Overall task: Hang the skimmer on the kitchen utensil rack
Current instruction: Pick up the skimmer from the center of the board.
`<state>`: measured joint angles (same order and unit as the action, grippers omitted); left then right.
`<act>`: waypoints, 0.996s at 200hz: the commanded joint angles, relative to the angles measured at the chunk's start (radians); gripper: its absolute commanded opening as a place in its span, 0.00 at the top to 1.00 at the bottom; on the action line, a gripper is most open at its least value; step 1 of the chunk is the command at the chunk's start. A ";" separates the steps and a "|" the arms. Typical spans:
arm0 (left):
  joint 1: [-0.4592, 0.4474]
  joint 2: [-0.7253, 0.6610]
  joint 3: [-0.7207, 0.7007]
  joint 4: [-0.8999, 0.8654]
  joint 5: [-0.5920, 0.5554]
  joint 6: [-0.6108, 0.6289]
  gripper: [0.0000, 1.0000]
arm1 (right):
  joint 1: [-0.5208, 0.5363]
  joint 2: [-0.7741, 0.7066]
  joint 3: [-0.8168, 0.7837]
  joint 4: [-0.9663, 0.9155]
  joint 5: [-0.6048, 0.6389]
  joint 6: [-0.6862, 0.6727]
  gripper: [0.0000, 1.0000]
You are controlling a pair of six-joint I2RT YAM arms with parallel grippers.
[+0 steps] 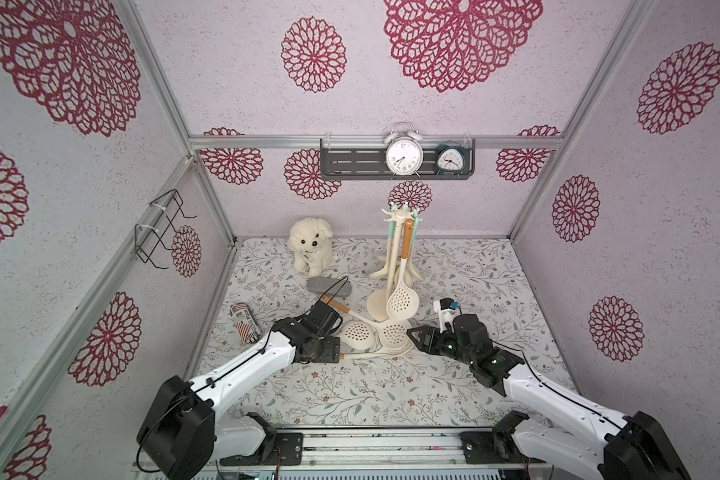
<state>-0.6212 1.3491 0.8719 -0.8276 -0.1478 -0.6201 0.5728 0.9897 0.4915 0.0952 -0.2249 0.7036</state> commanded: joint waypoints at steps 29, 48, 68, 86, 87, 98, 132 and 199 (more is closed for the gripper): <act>0.032 0.172 0.100 -0.048 -0.081 0.135 0.03 | -0.171 -0.136 0.012 -0.095 -0.145 -0.131 0.47; 0.046 0.237 0.125 -0.019 -0.073 0.182 0.01 | -0.184 -0.150 -0.005 -0.085 -0.174 -0.133 0.47; 0.073 0.290 0.149 0.017 -0.063 0.221 0.02 | -0.186 -0.164 -0.021 -0.067 -0.186 -0.124 0.48; 0.111 0.321 0.151 0.076 -0.009 0.248 0.06 | -0.188 -0.169 -0.025 -0.063 -0.194 -0.125 0.48; 0.113 0.323 0.151 0.077 -0.005 0.249 0.06 | -0.188 -0.170 -0.026 -0.063 -0.195 -0.125 0.48; 0.132 0.339 0.147 0.114 0.036 0.261 0.08 | -0.189 -0.175 -0.024 -0.064 -0.198 -0.126 0.49; 0.153 0.370 0.147 0.177 0.108 0.273 0.22 | -0.192 -0.197 -0.021 -0.077 -0.200 -0.131 0.49; 0.174 0.350 0.150 0.122 0.035 0.237 0.59 | -0.199 -0.228 -0.010 -0.101 -0.195 -0.141 0.50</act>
<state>-0.4580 1.7134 1.0065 -0.7006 -0.0826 -0.3607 0.3805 0.7769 0.4606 -0.0063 -0.4076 0.5911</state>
